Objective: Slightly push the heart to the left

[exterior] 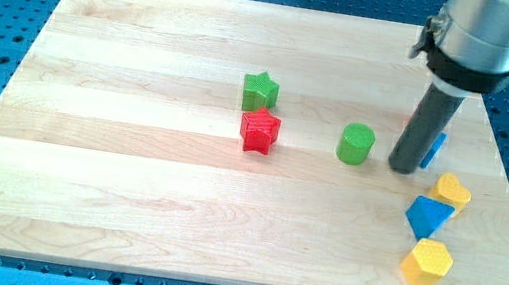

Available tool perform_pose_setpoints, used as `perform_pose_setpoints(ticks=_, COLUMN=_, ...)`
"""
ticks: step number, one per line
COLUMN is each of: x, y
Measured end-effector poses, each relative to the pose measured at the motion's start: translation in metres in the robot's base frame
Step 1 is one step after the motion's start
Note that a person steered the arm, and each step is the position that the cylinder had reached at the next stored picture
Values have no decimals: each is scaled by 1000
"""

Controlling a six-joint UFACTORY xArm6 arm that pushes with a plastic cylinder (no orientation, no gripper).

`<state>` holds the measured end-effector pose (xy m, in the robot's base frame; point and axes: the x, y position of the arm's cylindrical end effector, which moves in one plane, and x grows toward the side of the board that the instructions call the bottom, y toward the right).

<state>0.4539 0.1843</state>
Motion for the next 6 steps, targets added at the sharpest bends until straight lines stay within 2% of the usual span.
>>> perform_pose_setpoints(ticks=1, x=-4, y=56)
perform_pose_setpoints(ticks=2, x=40, y=110)
perform_pose_setpoints(ticks=3, x=84, y=82)
perform_pose_setpoints(ticks=5, x=48, y=38)
perform_pose_setpoints(ticks=6, x=52, y=42)
